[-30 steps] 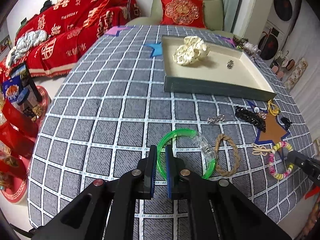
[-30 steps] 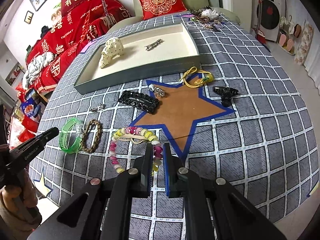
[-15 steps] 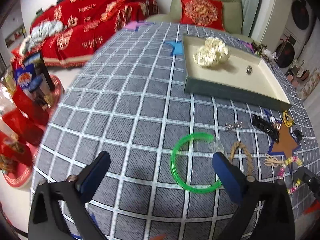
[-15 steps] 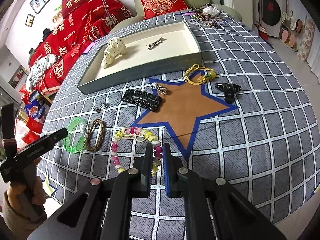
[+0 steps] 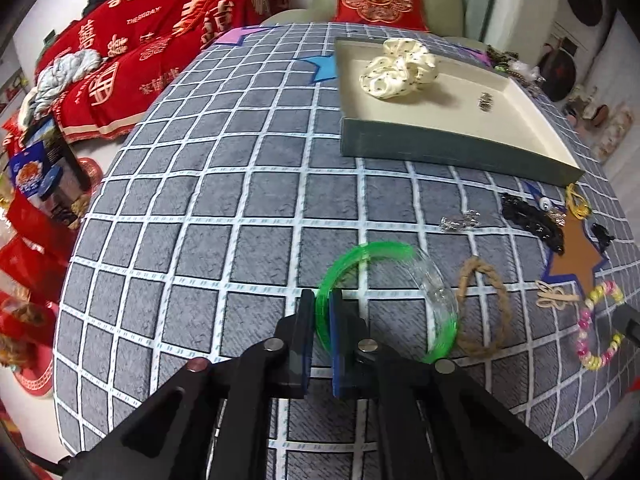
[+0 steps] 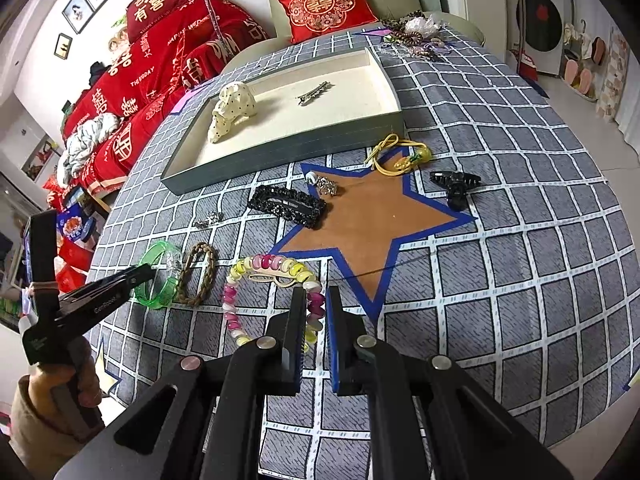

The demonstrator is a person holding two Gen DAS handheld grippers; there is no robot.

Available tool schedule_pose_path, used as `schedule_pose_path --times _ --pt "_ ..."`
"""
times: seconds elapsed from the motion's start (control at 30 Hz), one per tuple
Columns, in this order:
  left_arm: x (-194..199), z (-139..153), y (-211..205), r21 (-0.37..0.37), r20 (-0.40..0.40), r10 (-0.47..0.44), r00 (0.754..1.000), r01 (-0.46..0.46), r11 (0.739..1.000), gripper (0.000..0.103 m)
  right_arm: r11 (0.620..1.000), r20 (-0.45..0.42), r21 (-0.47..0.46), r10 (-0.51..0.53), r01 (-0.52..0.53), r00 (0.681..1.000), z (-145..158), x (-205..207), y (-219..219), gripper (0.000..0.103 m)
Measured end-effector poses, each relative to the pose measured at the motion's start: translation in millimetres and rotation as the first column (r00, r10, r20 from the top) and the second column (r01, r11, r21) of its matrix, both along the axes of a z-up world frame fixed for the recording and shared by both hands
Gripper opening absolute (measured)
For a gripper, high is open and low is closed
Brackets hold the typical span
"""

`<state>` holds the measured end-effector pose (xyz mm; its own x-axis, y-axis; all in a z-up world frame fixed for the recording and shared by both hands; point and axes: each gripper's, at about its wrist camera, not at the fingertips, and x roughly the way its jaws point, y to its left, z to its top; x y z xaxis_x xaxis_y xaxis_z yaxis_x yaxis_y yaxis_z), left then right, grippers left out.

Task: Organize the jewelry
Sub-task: 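Grasp the green bangle with the left tool while the right tool grasps the beaded bracelet, then carry the green bangle with the left tool while the right tool carries the beaded bracelet into the tray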

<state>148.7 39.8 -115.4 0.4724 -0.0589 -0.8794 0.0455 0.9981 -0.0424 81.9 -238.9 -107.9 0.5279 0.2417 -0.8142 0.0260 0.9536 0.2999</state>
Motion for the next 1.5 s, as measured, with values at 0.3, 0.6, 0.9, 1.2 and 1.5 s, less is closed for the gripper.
schedule_pose_path --times 0.3,0.6,0.9,1.2,1.5 --pt "-11 27 7 -0.086 0.048 -0.014 0.999 0.018 0.996 0.014 1.000 0.032 0.005 0.006 -0.006 0.999 16 2 -6 0.010" --pt "7 88 -9 -0.093 0.148 -0.080 0.986 0.095 0.991 0.014 1.000 0.102 -0.006 0.008 -0.008 0.995 56 30 -21 0.010" --pt "57 114 -37 -0.051 0.186 -0.131 0.974 0.143 0.988 0.014 0.998 0.135 -0.052 0.028 -0.021 0.990 88 88 -29 0.010" --pt "111 90 -65 -0.042 0.118 -0.168 0.979 0.174 0.984 0.014 0.996 0.128 -0.085 0.045 -0.034 0.991 84 148 -26 0.010" --pt "153 47 -87 -0.017 0.000 -0.200 0.980 0.200 0.980 0.014 0.992 0.023 -0.113 0.055 -0.052 0.998 38 197 -21 0.010"
